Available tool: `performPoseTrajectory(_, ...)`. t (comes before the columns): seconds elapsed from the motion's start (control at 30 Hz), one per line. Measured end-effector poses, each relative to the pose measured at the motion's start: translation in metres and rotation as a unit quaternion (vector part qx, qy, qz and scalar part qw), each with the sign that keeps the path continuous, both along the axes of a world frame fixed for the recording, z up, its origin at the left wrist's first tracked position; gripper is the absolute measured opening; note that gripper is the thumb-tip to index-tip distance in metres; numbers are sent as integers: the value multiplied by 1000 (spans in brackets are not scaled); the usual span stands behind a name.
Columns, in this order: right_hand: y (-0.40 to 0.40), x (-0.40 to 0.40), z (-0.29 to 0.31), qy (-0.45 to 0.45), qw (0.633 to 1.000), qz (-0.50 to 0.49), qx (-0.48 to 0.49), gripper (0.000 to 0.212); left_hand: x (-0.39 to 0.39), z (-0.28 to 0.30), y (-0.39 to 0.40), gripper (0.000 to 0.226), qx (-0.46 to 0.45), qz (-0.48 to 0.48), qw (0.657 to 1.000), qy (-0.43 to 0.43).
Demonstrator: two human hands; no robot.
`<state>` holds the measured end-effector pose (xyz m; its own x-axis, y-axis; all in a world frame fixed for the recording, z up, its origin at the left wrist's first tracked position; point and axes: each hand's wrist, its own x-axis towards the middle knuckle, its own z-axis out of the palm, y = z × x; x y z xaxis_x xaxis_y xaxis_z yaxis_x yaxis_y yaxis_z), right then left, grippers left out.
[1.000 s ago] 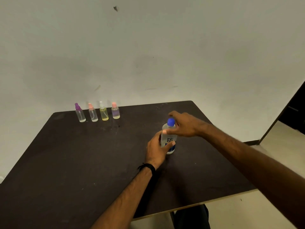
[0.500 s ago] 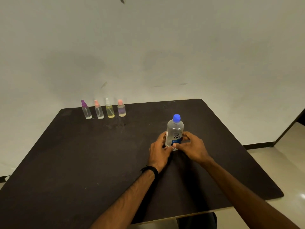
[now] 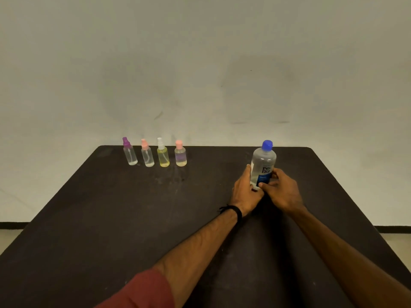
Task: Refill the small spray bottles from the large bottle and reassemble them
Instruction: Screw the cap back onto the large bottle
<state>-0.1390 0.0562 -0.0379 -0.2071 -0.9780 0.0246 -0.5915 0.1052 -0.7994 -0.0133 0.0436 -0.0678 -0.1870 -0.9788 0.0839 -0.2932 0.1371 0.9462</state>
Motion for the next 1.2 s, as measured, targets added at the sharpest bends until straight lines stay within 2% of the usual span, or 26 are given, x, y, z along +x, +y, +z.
performPoseTrajectory(0.4, -84, -5, -6, 44, 999, 5, -22, 57, -8, 2, -81, 67, -1, 1, 1000, 13)
performPoseTrajectory(0.8, -90, -5, -4, 56, 998, 19, -13, 59, -8, -6, -91, 73, 1, -5, 1000, 28)
performPoseTrajectory(1.03, -85, -5, -2, 38, 999, 29, 17, 63, -5, -6, -92, 69, 51, -15, 999, -8)
performPoseTrajectory(1.2, -70, 1, -5, -10, 999, 1, 34, 64, 0, -4, -71, 94, 91, -37, 994, -47)
